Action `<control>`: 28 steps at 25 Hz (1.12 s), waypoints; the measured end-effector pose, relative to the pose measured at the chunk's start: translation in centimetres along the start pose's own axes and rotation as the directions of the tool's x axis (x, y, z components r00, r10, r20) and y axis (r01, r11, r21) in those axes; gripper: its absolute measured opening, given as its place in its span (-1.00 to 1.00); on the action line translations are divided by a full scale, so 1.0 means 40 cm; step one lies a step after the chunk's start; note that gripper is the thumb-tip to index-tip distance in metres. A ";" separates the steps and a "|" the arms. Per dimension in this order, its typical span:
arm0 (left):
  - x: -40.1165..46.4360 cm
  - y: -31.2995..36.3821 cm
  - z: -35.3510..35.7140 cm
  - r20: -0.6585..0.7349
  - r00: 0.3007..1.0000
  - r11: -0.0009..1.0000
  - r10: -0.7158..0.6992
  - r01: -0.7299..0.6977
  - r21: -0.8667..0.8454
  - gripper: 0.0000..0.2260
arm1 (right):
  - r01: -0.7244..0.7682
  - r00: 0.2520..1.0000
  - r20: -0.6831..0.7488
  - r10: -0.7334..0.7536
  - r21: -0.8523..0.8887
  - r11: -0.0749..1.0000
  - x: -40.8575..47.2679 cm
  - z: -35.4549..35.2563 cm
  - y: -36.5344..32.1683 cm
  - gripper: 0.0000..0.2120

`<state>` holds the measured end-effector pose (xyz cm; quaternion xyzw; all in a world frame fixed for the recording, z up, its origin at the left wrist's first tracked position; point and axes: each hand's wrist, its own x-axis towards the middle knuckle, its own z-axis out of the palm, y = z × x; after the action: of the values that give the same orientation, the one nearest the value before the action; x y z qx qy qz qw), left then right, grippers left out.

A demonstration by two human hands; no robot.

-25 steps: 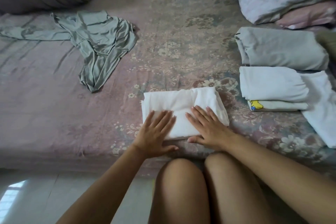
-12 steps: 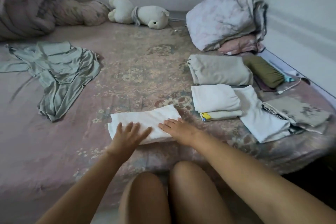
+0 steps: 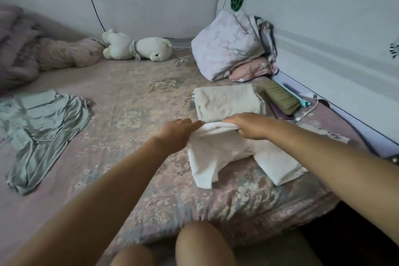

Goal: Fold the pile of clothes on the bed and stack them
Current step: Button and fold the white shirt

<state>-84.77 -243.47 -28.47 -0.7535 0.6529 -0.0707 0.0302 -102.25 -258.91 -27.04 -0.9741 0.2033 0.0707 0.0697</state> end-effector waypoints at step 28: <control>-0.204 -0.249 -0.155 0.277 0.940 0.973 -0.197 0.222 -0.059 -0.74 | 0.038 0.921 -0.385 0.056 0.231 0.972 0.180 0.194 -0.389 -0.40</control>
<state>-77.06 -233.68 -21.51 -0.8219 0.5613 0.0591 0.0772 -90.26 -246.27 -34.18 -0.9527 0.2243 -0.1483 0.1418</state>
